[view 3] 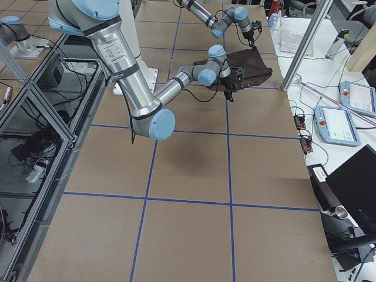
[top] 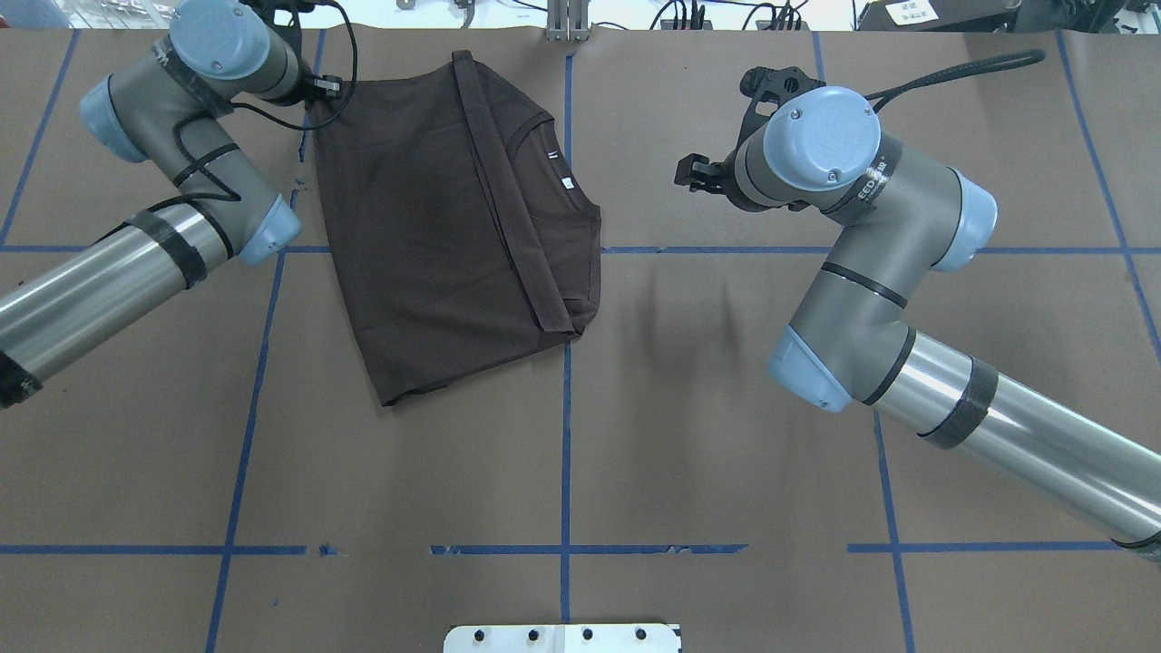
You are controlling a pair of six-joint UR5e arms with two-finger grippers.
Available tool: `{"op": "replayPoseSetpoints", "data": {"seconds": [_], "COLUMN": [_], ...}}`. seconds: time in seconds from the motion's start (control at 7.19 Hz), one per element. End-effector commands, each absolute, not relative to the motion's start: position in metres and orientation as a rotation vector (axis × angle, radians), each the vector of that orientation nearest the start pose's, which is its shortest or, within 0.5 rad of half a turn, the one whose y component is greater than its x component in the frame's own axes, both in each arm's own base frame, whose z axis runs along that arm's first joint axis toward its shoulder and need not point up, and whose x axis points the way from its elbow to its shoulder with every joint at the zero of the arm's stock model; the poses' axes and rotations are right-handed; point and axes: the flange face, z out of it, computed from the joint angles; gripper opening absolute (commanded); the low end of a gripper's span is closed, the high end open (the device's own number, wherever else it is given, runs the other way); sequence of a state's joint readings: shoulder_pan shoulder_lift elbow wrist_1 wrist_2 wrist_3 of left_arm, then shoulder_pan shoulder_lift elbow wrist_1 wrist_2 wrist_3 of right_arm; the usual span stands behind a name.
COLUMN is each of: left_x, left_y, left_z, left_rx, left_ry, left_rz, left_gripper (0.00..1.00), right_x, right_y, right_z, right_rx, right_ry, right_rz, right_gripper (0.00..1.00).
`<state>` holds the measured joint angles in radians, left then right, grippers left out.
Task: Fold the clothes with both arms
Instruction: 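Drag the shirt side with the left gripper away from the robot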
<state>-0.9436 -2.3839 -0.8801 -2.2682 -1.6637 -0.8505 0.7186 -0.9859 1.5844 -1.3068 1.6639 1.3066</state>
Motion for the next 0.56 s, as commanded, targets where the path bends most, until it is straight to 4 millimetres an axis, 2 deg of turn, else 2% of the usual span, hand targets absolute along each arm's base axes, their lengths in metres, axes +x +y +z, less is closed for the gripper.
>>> {"op": "replayPoseSetpoints", "data": {"seconds": [0.0,0.14,0.28,0.42], "left_x": [0.375,0.353,0.335,0.327], "left_y": [-0.760,-0.752,-0.732,-0.718], "left_z": [0.402,0.388,0.401,0.400], "left_rx": [0.590,0.636,0.589,0.604], "left_ry": [0.611,0.650,0.741,0.763], "left_rz": [-0.135,-0.068,-0.015,-0.007], "left_gripper": [0.99,1.00,1.00,1.00], "right_x": [-0.454,-0.466,-0.501,-0.536], "right_y": [-0.550,-0.555,-0.564,-0.567], "right_z": [0.277,0.265,0.243,0.222], "right_rx": [0.323,0.303,0.267,0.279], "right_ry": [-0.818,-0.832,-0.841,-0.833], "right_rz": [0.392,0.443,0.491,0.536], "right_gripper": [1.00,1.00,0.95,0.84]}}
